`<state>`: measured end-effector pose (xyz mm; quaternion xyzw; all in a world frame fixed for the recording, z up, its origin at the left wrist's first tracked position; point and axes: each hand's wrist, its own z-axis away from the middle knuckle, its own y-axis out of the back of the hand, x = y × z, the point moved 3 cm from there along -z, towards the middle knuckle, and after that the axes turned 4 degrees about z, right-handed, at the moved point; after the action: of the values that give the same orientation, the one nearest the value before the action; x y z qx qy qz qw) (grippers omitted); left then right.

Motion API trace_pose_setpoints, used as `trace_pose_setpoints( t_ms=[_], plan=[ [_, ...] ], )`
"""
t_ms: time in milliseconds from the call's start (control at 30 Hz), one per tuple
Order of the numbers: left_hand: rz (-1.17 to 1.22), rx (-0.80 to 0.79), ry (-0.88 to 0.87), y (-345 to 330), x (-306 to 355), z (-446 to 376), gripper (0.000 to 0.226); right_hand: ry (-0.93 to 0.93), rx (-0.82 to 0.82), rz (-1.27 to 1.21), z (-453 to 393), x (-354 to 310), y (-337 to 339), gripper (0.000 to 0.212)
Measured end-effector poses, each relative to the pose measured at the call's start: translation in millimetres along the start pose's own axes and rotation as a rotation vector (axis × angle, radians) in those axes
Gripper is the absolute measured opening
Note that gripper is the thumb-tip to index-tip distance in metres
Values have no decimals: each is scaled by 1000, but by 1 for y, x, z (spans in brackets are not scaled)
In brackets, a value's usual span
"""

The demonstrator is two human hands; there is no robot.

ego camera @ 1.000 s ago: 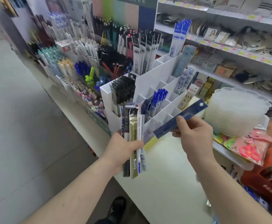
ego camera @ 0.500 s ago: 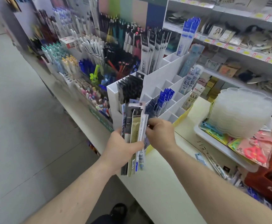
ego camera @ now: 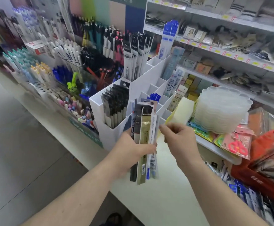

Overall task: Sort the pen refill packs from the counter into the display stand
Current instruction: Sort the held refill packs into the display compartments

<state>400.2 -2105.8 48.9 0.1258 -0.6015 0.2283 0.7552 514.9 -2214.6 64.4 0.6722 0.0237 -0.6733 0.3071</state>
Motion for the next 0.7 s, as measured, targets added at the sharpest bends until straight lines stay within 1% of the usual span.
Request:
trace_pose_setpoints(
  t_ms=[67,100,167,200,267,300,367,433,500,600,700],
  plan=[
    [54,-24,62,-10,-5,-8,43,6,96,-95,17,-7,20,25],
    [64,-38,82,-16,-7,-13,40,37,92,-83,26,-12,24,24],
    [40,-88,78,-29,-10,-20,31,99,9,59,38,-20,21,19],
    [31,-123,61,-37,-11,-21,28,92,-12,161,40,-19,19,23],
    [19,-185,54,-49,-12,-23,30,32,12,335,35,-14,21,35],
    [14,-228,60,-54,-13,-24,33,2,40,388,31,-13,24,37],
    [14,-341,63,-62,-12,-26,42,-44,76,412,26,-9,32,33],
    [48,-422,81,-65,-13,-30,48,-109,75,330,24,-4,40,25],
    [144,-460,123,-66,-14,-32,46,-176,66,173,24,1,46,17],
    [272,-483,207,-65,-18,-34,47,-241,54,-63,24,7,51,19],
    [290,-453,245,-61,-19,-38,50,-223,72,-137,23,7,47,24]
  ],
)
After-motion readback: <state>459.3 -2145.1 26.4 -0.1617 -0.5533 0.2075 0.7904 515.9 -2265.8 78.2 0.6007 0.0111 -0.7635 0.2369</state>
